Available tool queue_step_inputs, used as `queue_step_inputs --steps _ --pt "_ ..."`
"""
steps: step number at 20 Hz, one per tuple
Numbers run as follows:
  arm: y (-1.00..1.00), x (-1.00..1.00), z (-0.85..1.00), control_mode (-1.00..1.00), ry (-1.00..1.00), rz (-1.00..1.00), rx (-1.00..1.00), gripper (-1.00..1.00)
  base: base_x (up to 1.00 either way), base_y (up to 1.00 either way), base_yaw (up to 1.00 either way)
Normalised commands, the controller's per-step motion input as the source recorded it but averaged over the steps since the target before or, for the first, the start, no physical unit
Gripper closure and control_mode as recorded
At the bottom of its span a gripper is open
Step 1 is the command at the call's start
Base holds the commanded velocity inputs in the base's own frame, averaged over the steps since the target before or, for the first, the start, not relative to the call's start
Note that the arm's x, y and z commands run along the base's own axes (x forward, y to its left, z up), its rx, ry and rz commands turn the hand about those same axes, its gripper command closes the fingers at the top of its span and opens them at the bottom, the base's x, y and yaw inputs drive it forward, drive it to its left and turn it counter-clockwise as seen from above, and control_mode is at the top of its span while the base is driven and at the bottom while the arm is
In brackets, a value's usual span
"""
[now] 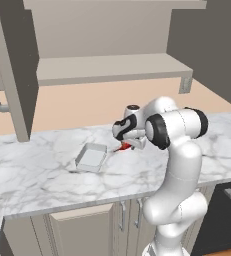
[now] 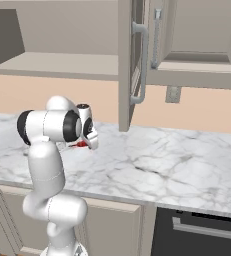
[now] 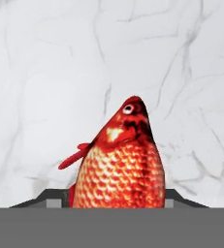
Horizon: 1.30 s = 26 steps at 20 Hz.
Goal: Retrieve the tupperware from the cabinet, then place the raw meat into the tupperware to avoid contamination.
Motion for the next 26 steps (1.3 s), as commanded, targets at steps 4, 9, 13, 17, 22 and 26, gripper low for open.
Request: queue_step_inputs --steps 4,9,13,17,22,26 --pt "0.02 -0.22 0.28 -1.0 -0.04 0.0 -0.04 1.0 0.0 0.0 0.0" --pt "0.1 -0.32 0.5 -1.0 -0.14 0.0 0.0 1.0 0.0 0.0 0.0" --pt "0.07 -0.27 0.58 -1.0 -0.09 0.0 0.01 1.0 0.0 0.0 0.0" --pt "0.27 -0.12 0.31 -1.0 -0.01 0.0 0.08 1.0 0.0 0.0 0.0" --pt "0.31 -0.15 0.44 -1.0 -0.02 0.03 0.07 1.0 0.0 0.0 0.0" --pt "0.42 -0.17 0.37 -1.0 -0.01 0.06 0.01 1.0 0.0 0.0 0.0"
